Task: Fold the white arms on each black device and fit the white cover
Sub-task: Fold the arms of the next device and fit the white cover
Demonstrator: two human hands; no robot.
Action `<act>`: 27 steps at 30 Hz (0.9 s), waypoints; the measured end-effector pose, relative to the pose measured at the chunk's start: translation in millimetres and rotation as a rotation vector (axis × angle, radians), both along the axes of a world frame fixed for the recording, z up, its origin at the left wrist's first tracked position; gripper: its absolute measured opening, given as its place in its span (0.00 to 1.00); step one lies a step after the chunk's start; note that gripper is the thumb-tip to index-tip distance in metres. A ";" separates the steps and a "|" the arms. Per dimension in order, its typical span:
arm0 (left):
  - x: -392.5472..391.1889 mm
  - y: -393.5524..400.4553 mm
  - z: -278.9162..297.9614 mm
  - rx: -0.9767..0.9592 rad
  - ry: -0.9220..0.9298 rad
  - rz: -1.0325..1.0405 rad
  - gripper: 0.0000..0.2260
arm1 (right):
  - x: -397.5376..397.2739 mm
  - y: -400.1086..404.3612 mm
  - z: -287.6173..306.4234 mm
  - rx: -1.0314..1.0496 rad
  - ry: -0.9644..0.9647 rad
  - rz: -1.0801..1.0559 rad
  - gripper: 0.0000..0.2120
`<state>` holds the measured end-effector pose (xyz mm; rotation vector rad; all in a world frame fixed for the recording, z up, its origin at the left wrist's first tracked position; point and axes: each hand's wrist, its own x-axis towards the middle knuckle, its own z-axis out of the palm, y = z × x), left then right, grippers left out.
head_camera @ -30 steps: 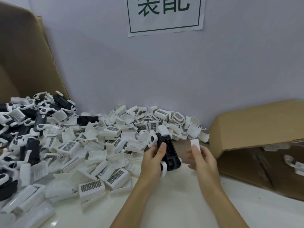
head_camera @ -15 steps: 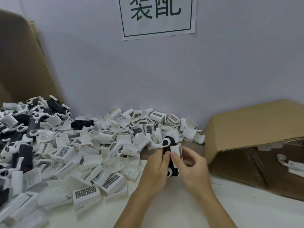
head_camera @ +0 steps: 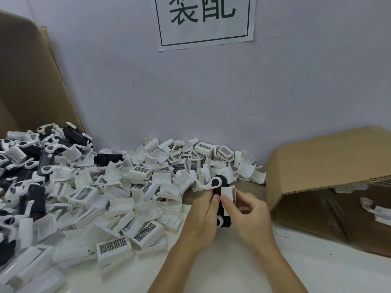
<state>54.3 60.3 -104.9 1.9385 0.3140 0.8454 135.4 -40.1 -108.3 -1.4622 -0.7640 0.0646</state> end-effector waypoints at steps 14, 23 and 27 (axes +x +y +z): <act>-1.7 1.7 2.6 -0.120 -0.124 0.033 0.12 | -3.7 -0.5 2.9 0.039 0.095 0.147 0.07; -2.0 5.6 -0.8 -0.023 -0.069 0.104 0.15 | -9.2 7.1 -0.3 0.086 0.036 0.024 0.09; -2.0 5.9 -0.5 -0.045 -0.074 0.118 0.15 | -5.5 5.4 -0.7 0.092 0.040 0.005 0.08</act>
